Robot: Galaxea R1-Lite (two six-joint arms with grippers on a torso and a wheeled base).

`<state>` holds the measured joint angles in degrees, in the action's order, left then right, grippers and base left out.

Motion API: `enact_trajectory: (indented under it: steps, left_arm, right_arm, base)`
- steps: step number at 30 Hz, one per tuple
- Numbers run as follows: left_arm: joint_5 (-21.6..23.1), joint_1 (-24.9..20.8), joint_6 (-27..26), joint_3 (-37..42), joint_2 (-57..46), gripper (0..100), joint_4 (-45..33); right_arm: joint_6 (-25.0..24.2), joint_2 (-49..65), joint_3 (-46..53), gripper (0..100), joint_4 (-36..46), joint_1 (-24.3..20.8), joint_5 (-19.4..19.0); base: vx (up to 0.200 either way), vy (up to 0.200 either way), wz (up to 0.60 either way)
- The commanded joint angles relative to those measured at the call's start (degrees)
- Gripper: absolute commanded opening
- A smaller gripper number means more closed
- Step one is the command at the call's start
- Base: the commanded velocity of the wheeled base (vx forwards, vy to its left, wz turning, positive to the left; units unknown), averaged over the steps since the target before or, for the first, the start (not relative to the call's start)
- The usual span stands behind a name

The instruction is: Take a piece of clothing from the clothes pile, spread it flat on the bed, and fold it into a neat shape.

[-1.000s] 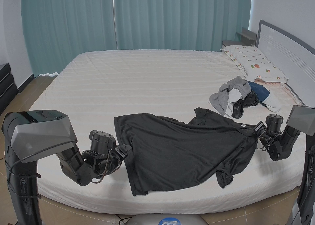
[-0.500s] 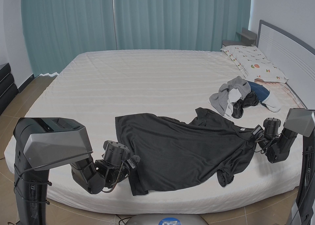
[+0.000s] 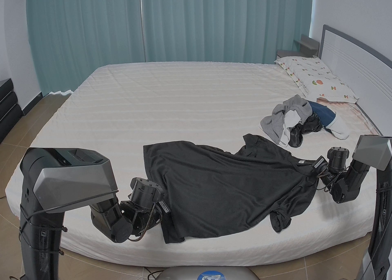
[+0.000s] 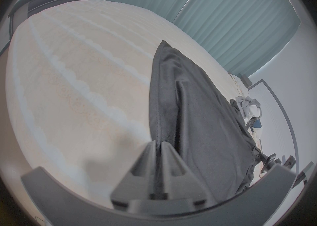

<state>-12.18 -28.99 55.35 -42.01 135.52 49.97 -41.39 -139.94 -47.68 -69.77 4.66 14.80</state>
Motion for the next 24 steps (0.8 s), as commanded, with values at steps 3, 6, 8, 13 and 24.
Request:
enact_trajectory:
  steps: [3, 6, 8, 13, 24]
  left_arm:
    - [0.0, 0.2, -1.2, 1.1, -0.1, 0, 0.0]
    - [-0.1, 0.5, -1.6, 1.1, -0.1, 0, 0.0]
    - [-0.3, 1.0, -1.6, 1.1, -0.3, 0, 0.0]
    - [-0.4, 3.9, -2.4, 0.8, -1.7, 0, 0.1]
    - [-0.4, 13.5, -7.0, 0.4, -9.0, 0, -5.3]
  right_arm:
    - [0.0, -0.1, 0.0, 0, 0.0, 0.0, 0.0]
    - [0.0, -0.1, -0.1, 0, 0.0, 0.1, 0.0]
    - [0.0, -0.1, -0.1, 0, 0.0, 0.2, 0.0]
    - [0.0, 0.0, -0.2, 0, 0.0, 0.1, 0.0]
    - [-0.3, 0.4, 0.3, 0, -0.1, -0.4, -1.6]
  base:
    - [0.000, 0.000, 0.00]
    - [0.000, 0.000, 0.00]
    - [0.000, 0.000, 0.00]
    - [0.000, 0.000, 0.00]
    - [0.000, 0.000, 0.00]
